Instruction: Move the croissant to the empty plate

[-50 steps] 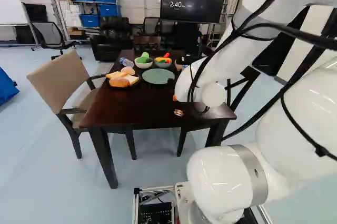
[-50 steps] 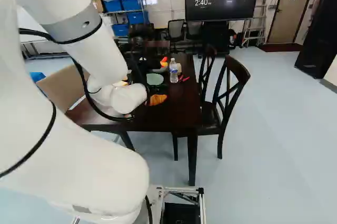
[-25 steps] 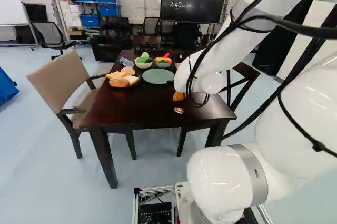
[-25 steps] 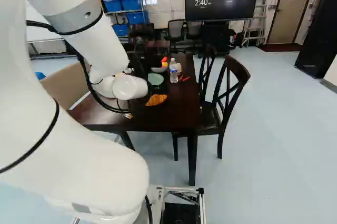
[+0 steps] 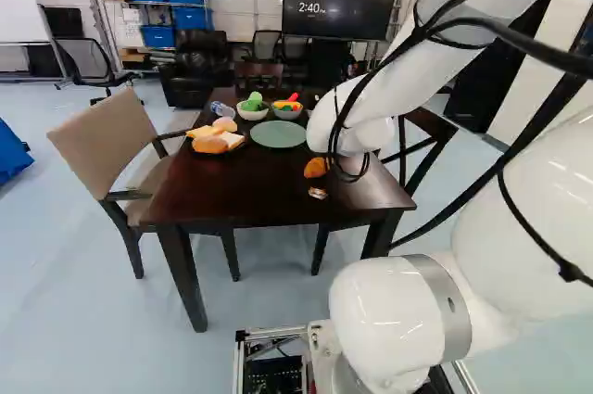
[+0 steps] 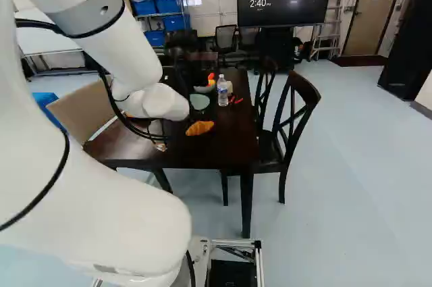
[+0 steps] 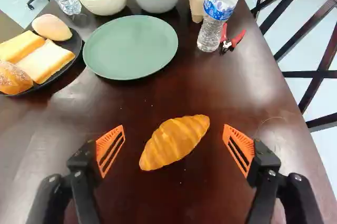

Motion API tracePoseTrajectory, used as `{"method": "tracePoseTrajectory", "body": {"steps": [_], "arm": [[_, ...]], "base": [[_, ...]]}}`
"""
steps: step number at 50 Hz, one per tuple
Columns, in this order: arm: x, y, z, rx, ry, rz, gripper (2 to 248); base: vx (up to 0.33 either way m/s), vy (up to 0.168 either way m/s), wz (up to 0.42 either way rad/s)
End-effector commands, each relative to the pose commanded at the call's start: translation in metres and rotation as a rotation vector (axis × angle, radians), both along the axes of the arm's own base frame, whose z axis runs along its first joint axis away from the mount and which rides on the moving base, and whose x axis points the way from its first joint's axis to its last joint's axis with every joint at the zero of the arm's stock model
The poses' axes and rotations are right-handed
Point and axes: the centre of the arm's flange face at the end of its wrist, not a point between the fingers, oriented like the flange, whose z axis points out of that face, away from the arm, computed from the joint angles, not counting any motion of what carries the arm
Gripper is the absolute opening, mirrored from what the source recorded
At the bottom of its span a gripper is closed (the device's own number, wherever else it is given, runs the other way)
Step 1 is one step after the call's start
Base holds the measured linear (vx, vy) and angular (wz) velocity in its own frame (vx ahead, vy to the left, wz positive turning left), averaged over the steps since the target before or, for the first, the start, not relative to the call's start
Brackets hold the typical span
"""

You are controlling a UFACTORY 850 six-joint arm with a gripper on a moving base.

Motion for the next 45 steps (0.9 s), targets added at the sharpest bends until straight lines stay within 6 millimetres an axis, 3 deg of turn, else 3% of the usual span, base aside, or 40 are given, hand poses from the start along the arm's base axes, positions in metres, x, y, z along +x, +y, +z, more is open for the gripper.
{"method": "tracePoseTrajectory", "body": {"steps": [45], "arm": [[0.019, -0.011, 0.034, 0.001, 0.187, -0.031, 247]], "base": [[0.000, 0.000, 0.000]]}}
